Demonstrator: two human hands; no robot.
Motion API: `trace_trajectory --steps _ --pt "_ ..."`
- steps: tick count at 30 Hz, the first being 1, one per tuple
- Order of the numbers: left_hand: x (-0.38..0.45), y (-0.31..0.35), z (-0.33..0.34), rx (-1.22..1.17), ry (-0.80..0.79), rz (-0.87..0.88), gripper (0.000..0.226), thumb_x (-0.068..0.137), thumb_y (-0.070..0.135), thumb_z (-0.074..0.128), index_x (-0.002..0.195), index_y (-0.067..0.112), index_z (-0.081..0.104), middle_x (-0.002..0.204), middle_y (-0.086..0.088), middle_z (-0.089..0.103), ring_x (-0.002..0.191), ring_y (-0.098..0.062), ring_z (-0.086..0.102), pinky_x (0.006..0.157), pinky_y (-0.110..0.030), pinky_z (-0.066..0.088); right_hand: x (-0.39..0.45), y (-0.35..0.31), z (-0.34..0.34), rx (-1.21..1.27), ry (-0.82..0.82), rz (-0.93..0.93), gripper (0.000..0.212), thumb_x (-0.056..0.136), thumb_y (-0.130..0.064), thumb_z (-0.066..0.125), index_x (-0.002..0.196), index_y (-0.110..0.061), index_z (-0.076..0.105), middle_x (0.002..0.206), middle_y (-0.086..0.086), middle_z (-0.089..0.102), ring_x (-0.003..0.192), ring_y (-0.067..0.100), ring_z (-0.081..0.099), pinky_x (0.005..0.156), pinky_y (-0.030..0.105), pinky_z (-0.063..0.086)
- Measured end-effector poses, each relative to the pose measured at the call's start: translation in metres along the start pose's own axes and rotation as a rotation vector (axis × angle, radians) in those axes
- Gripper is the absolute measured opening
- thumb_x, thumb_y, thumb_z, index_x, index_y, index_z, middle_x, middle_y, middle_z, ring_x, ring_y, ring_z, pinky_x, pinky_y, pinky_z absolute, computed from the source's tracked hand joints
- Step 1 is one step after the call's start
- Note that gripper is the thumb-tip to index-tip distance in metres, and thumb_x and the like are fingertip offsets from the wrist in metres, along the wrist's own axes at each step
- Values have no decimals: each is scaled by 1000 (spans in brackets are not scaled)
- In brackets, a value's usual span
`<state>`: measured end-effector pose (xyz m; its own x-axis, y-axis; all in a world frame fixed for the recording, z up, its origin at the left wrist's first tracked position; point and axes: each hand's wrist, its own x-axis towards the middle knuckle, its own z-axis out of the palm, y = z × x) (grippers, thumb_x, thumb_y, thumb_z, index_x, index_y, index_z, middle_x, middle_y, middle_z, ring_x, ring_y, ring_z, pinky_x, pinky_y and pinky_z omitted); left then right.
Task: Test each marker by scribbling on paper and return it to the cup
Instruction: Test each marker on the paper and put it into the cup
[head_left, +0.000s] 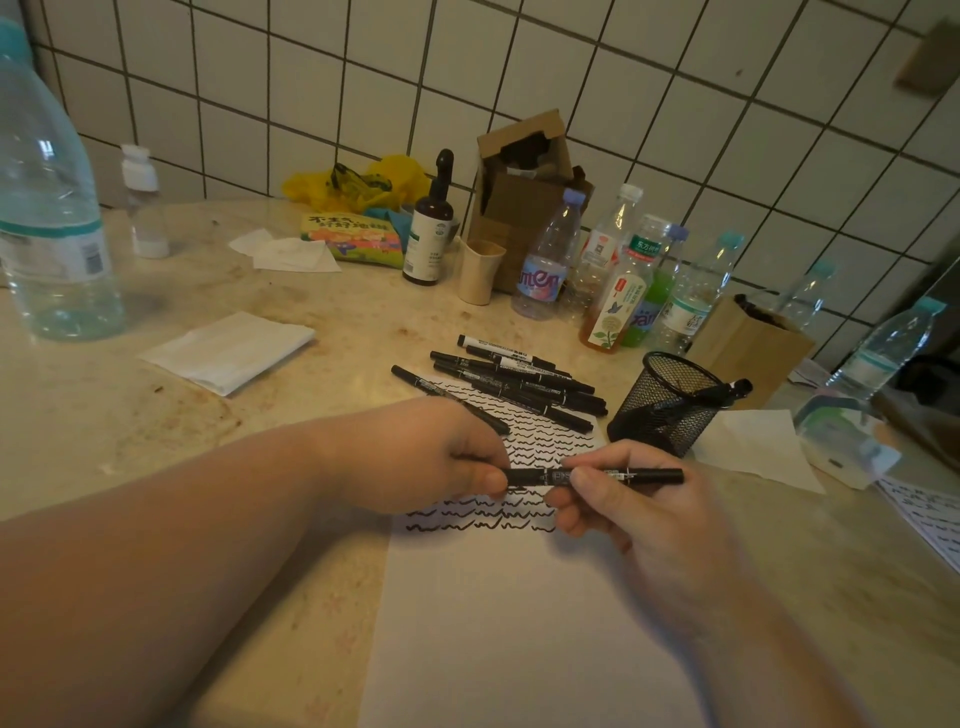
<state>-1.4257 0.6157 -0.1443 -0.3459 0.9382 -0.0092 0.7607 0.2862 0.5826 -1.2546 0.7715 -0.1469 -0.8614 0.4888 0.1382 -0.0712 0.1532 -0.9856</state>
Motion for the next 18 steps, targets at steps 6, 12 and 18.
trace_trajectory --steps 6,12,18 --pt "3 2 -8 3 185 -70 27 100 36 56 125 43 63 103 19 68 90 3 62 80 -21 52 2 -28 -9 -98 339 -167 15 94 -13 60 97 -21 73 74 8 75 63 16 69 63 29 60" --pt "5 -14 -6 169 191 -148 19 100 39 55 106 34 72 92 15 71 79 0 63 70 -17 51 26 -49 -35 -379 645 -212 18 105 -29 48 115 -30 63 88 1 69 77 18 70 72 35 56" --pt "6 -11 -4 243 112 -115 21 101 40 52 105 32 72 89 13 71 78 -2 64 69 -19 51 51 -61 -39 -560 697 -155 34 102 -35 53 136 -28 49 87 5 74 67 11 67 64 35 55"
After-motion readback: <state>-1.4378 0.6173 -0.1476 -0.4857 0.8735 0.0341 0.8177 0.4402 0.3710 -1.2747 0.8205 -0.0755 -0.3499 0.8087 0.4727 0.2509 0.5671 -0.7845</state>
